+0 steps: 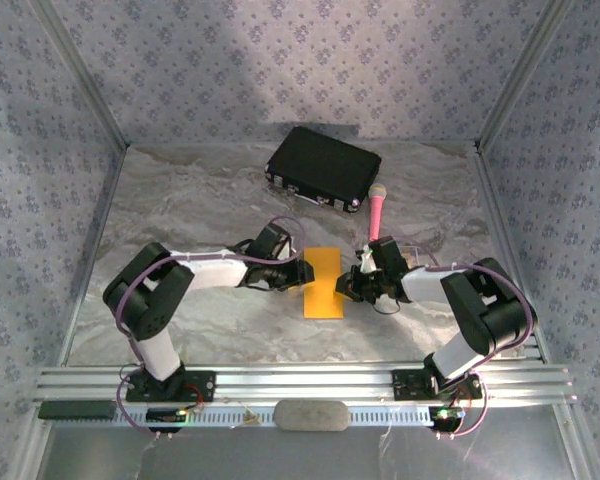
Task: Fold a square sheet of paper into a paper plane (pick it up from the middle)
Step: Turn over the paper at the center of the table, then third fold the triangle at the center of the table.
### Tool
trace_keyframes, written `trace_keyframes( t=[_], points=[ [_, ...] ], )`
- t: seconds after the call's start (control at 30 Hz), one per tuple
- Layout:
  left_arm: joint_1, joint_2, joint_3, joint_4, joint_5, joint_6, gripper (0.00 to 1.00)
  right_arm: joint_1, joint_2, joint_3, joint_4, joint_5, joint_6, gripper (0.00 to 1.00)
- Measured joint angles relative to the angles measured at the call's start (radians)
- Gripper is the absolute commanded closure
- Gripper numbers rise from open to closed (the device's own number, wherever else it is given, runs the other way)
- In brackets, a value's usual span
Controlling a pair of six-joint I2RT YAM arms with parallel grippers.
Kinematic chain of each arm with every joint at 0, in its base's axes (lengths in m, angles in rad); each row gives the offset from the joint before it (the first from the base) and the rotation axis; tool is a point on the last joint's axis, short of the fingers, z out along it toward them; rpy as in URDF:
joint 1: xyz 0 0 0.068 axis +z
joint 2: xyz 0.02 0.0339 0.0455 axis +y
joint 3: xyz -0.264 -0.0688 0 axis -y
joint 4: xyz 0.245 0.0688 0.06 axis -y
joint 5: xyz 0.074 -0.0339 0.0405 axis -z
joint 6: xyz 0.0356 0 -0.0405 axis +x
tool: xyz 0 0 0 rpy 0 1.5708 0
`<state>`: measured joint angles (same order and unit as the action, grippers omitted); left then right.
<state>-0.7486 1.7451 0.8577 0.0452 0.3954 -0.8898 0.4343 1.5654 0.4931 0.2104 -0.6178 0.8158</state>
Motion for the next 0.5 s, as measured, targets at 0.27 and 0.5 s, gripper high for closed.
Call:
trace_keyframes(
  t=[0.27,0.5],
  points=[
    [-0.007,0.019,0.019,-0.022,0.004,-0.006,0.63,-0.006,0.001,-0.014,0.029,-0.011,0.001,0.91],
    [-0.013,0.023,0.019,-0.023,0.004,-0.014,0.66,-0.011,0.002,-0.024,0.052,-0.022,0.011,0.91]
  ],
)
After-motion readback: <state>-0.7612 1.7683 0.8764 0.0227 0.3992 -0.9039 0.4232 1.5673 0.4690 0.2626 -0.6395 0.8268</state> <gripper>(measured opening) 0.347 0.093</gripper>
